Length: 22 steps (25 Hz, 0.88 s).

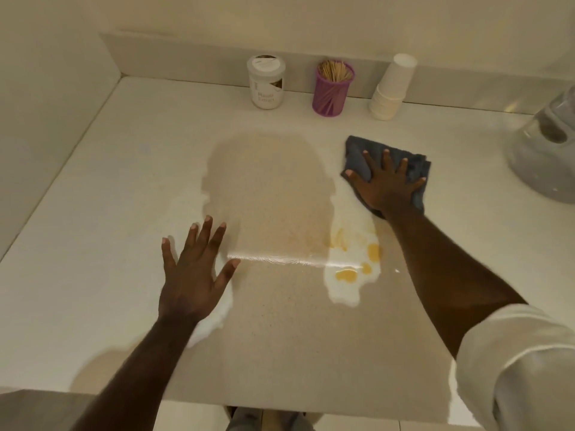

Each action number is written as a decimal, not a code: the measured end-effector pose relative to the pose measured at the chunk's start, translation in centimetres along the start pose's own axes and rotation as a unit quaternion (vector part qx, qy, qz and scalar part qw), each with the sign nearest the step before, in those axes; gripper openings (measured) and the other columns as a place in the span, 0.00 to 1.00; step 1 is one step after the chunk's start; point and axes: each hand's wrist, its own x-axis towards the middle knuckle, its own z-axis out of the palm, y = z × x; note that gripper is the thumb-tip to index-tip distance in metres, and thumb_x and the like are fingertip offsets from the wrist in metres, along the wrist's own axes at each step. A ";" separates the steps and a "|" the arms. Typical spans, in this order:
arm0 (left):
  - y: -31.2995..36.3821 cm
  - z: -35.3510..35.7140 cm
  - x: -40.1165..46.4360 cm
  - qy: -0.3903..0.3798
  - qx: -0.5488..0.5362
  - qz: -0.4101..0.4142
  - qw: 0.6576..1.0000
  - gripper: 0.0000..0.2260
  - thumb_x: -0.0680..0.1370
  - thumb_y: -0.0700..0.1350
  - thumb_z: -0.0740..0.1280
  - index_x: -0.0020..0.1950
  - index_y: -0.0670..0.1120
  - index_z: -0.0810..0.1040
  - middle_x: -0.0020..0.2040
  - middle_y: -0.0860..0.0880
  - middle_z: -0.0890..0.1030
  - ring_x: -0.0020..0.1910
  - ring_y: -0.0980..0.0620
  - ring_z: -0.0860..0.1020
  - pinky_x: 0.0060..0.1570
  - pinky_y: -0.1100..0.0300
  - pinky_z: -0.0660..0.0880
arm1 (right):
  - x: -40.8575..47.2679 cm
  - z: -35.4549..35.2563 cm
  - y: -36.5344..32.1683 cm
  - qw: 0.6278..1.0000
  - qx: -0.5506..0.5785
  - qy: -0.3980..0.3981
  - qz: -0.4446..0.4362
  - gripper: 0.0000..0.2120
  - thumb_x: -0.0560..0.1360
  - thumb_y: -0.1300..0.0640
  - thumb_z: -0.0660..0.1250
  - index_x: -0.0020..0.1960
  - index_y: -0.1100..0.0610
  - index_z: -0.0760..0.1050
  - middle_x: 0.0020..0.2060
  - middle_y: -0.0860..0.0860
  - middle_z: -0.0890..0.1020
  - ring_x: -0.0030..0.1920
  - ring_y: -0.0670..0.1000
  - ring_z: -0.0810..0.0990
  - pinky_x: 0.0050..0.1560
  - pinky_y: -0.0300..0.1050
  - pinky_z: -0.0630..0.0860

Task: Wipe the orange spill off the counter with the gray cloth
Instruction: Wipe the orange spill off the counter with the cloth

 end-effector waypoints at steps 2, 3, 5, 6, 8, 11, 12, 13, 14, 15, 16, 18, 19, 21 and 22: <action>0.0 0.0 0.0 0.001 -0.012 -0.002 1.000 0.31 0.78 0.67 0.42 0.78 0.57 0.47 0.80 0.53 0.48 0.79 0.50 0.47 0.75 0.39 0.41 | -1.8 -0.1 2.8 1.000 0.006 0.005 0.022 0.39 0.72 0.22 0.44 0.78 0.37 0.45 0.81 0.50 0.49 0.79 0.65 0.47 0.69 0.79 0.46; 0.0 0.0 0.0 0.001 -0.018 -0.004 1.000 0.31 0.78 0.67 0.42 0.78 0.57 0.47 0.80 0.53 0.48 0.79 0.50 0.47 0.75 0.39 0.42 | -3.5 0.3 3.9 1.000 0.008 0.014 0.025 0.39 0.72 0.23 0.44 0.78 0.37 0.45 0.81 0.50 0.49 0.79 0.65 0.47 0.70 0.79 0.46; 0.0 0.0 0.0 0.003 -0.023 -0.005 1.000 0.31 0.78 0.68 0.43 0.78 0.57 0.47 0.80 0.54 0.47 0.79 0.51 0.46 0.76 0.40 0.41 | -7.7 1.9 4.7 0.999 0.006 0.027 0.017 0.40 0.71 0.22 0.41 0.78 0.37 0.43 0.81 0.50 0.48 0.79 0.64 0.47 0.70 0.79 0.44; 0.0 0.0 0.0 0.004 -0.023 -0.006 1.000 0.31 0.78 0.68 0.44 0.78 0.57 0.46 0.80 0.55 0.47 0.79 0.51 0.46 0.76 0.41 0.41 | -9.7 3.0 4.3 1.000 -0.002 0.029 0.006 0.40 0.70 0.21 0.40 0.78 0.36 0.42 0.81 0.50 0.48 0.79 0.64 0.46 0.70 0.78 0.42; 0.0 0.1 0.2 0.003 -0.035 -0.005 0.999 0.32 0.77 0.68 0.44 0.78 0.56 0.46 0.80 0.54 0.46 0.79 0.51 0.44 0.76 0.43 0.42 | -11.9 4.8 2.0 0.999 -0.018 0.032 -0.017 0.40 0.70 0.21 0.39 0.78 0.37 0.42 0.81 0.51 0.47 0.79 0.65 0.45 0.70 0.77 0.39; -0.1 0.2 0.2 0.004 -0.063 -0.003 0.998 0.34 0.77 0.68 0.47 0.79 0.54 0.47 0.80 0.53 0.46 0.79 0.52 0.41 0.77 0.49 0.43 | -10.2 4.3 -1.1 0.998 0.006 0.029 -0.047 0.39 0.72 0.24 0.45 0.79 0.39 0.47 0.81 0.51 0.49 0.79 0.65 0.45 0.72 0.76 0.39; -0.1 0.2 0.1 0.007 -0.066 -0.004 0.998 0.34 0.77 0.68 0.47 0.79 0.53 0.47 0.80 0.53 0.46 0.79 0.53 0.41 0.76 0.50 0.42 | -9.1 3.7 -1.2 0.998 0.014 0.030 -0.056 0.38 0.74 0.25 0.47 0.79 0.40 0.48 0.81 0.52 0.50 0.79 0.65 0.46 0.72 0.76 0.41; 0.0 0.2 0.1 0.009 -0.069 -0.006 0.998 0.34 0.77 0.68 0.48 0.79 0.53 0.48 0.80 0.53 0.47 0.79 0.53 0.40 0.76 0.52 0.42 | -8.2 3.2 -0.7 0.998 0.015 0.036 -0.059 0.38 0.75 0.27 0.49 0.79 0.41 0.49 0.81 0.52 0.50 0.79 0.64 0.47 0.73 0.75 0.43; 0.0 0.1 0.0 0.010 -0.071 -0.007 0.997 0.34 0.77 0.68 0.48 0.79 0.53 0.48 0.80 0.53 0.47 0.78 0.54 0.40 0.76 0.53 0.42 | -7.8 2.8 0.2 0.997 0.014 0.043 -0.056 0.37 0.76 0.28 0.50 0.80 0.42 0.50 0.81 0.53 0.51 0.79 0.64 0.48 0.73 0.75 0.45; 0.0 0.1 0.1 0.011 -0.075 -0.008 0.997 0.34 0.77 0.68 0.48 0.79 0.53 0.48 0.80 0.53 0.47 0.78 0.54 0.40 0.76 0.53 0.42 | -7.9 2.7 1.2 0.998 0.012 0.051 -0.048 0.36 0.76 0.29 0.50 0.80 0.43 0.50 0.81 0.53 0.51 0.79 0.64 0.49 0.73 0.75 0.46; 0.1 0.1 0.0 0.013 -0.077 -0.008 0.997 0.34 0.77 0.68 0.49 0.79 0.52 0.48 0.80 0.53 0.47 0.78 0.54 0.41 0.76 0.53 0.42 | -8.6 2.7 2.3 0.998 0.011 0.055 -0.038 0.36 0.77 0.29 0.50 0.80 0.43 0.50 0.81 0.53 0.52 0.79 0.64 0.49 0.73 0.75 0.47; 0.2 0.1 -0.1 0.023 -0.081 -0.007 0.996 0.34 0.77 0.68 0.49 0.79 0.52 0.49 0.80 0.52 0.48 0.79 0.52 0.43 0.76 0.53 0.43 | -11.1 3.0 4.1 0.998 0.007 0.057 -0.019 0.36 0.77 0.29 0.48 0.80 0.43 0.48 0.81 0.54 0.52 0.79 0.65 0.49 0.73 0.75 0.47; 0.2 0.0 -0.3 0.032 -0.087 -0.006 0.996 0.34 0.77 0.68 0.49 0.79 0.51 0.51 0.80 0.51 0.50 0.79 0.52 0.44 0.76 0.53 0.43 | -12.8 3.3 4.6 0.999 0.005 0.053 -0.010 0.36 0.77 0.29 0.47 0.80 0.43 0.47 0.81 0.53 0.51 0.79 0.65 0.49 0.73 0.75 0.47; 0.3 0.0 -0.6 0.047 -0.096 0.001 0.994 0.34 0.77 0.67 0.50 0.78 0.50 0.54 0.80 0.50 0.53 0.79 0.51 0.46 0.76 0.54 0.45 | -16.3 4.2 4.1 0.999 0.003 0.049 -0.004 0.36 0.77 0.28 0.46 0.80 0.41 0.44 0.81 0.53 0.50 0.79 0.64 0.48 0.74 0.74 0.45; 0.3 -0.1 -0.6 0.046 -0.095 0.004 0.994 0.34 0.77 0.67 0.50 0.78 0.50 0.54 0.80 0.50 0.53 0.79 0.51 0.46 0.76 0.53 0.45 | -17.8 4.7 2.9 0.999 -0.003 0.048 -0.013 0.37 0.76 0.27 0.44 0.79 0.41 0.43 0.81 0.53 0.49 0.79 0.64 0.47 0.74 0.74 0.44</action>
